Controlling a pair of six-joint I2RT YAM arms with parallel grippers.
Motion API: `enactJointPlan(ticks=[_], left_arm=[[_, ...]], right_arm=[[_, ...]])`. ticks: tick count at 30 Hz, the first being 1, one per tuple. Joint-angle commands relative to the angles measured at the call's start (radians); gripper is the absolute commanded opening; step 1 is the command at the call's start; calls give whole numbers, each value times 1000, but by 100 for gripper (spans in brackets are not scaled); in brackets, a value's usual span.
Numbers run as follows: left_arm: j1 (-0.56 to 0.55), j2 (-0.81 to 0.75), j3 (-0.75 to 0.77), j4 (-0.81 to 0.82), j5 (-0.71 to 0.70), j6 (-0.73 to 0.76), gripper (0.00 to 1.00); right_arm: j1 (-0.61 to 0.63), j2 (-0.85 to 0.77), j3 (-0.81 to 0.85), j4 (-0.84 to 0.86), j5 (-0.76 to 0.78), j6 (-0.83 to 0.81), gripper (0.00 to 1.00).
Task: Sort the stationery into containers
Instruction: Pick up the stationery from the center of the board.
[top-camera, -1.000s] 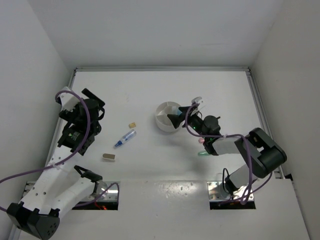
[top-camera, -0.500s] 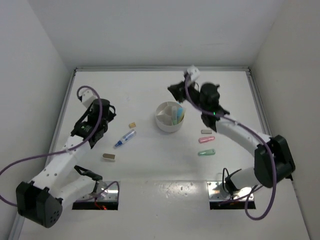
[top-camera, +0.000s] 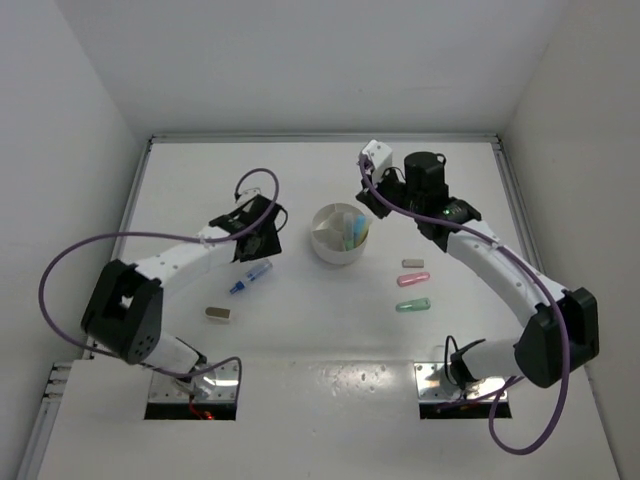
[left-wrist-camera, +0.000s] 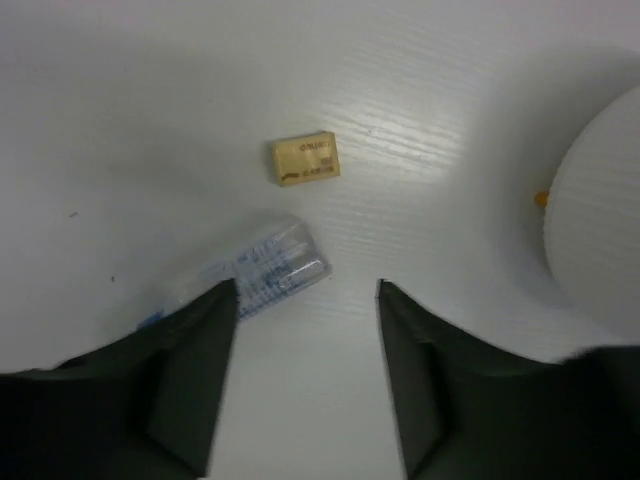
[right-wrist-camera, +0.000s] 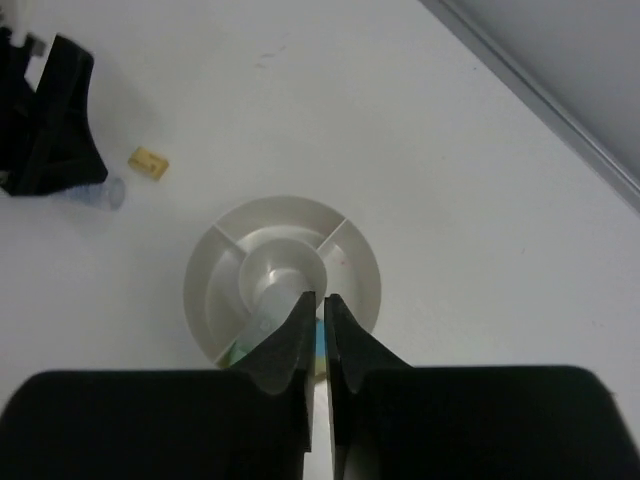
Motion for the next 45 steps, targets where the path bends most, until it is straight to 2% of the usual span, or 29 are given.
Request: enactJointPlan(ticks=[1,2,3,4,6,7,8,9,10,12,16,18,19,21,22,23,24,25,26,27,28,29,31,34,37,39,45], left_arm=[[-48,86,127,-147,-40,115,57],[-48,125,164,-179,-88,115,47],[-28,125,164,-196,-131,115,25],[-10,125,164,-209,-119,115,21],[24,89,154,-197,-29,115,21],[33,73,153,-196,-28,115,30],[33,56,153,-196,-19,125,44],[33,24,143,-196,-10,125,62],[33,15,134,-196,-10,125,86],[33,1,120,-221,14,125,96],[61,-10,81,-230,42,125,98],[61,-10,81,-241,56,114,90],[61,-21,71,-252,56,94,72],[91,-21,61,-293,102,19,45],[104,-42,31,-304,178,-15,32],[127,-60,9,-304,220,-47,32],[127,-91,-17,-269,255,-144,36],[127,-176,-73,-241,315,-197,45],[127,-226,-96,-221,315,-261,69],[109,-276,-118,-210,315,-339,79],[81,-329,-158,-210,279,-509,87],[22,-420,-173,-210,196,-588,99],[-16,-491,-224,-210,96,-790,100],[-118,-550,-291,-154,27,-1001,100],[-166,-440,-291,-153,-24,-1072,100],[-203,-403,-291,-153,-36,-1171,100],[-241,-401,-343,-152,-194,-1362,100]], right_arm=[[-16,-22,3,-86,-81,-61,5],[-16,-22,13,-87,-81,-70,1],[-16,-22,14,-87,-81,-70,0],[-25,-35,4,-76,-81,-70,0],[-25,-48,-6,-67,-71,-58,0],[-25,-48,-6,-67,-71,-58,1],[-25,-57,-6,-58,-71,-47,3],[-25,-57,-6,-57,-71,-47,6],[-25,-57,-6,-57,-71,-47,6],[-34,-66,-16,-57,-62,-38,9],[-34,-66,-16,-48,-62,-29,11],[-34,-66,-16,-48,-62,-29,11],[-34,-66,-16,-48,-71,-29,11],[-43,-75,-16,-48,-71,-29,11],[-43,-75,-16,-48,-71,-29,11],[-43,-75,-25,-48,-71,-29,11],[-43,-85,-25,-48,-71,-29,11],[-43,-85,-25,-48,-71,-29,11],[-43,-85,-25,-48,-71,-29,11],[-43,-85,-25,-48,-71,-29,11],[-43,-85,-25,-48,-71,-20,11],[-43,-85,-25,-48,-81,-20,11],[-43,-85,-25,-38,-81,-20,11],[-43,-85,-25,-38,-93,-20,11],[-43,-85,-34,-38,-113,-9,11],[-43,-85,-34,-38,-113,-9,11],[-53,-103,-43,-28,-122,-9,11]])
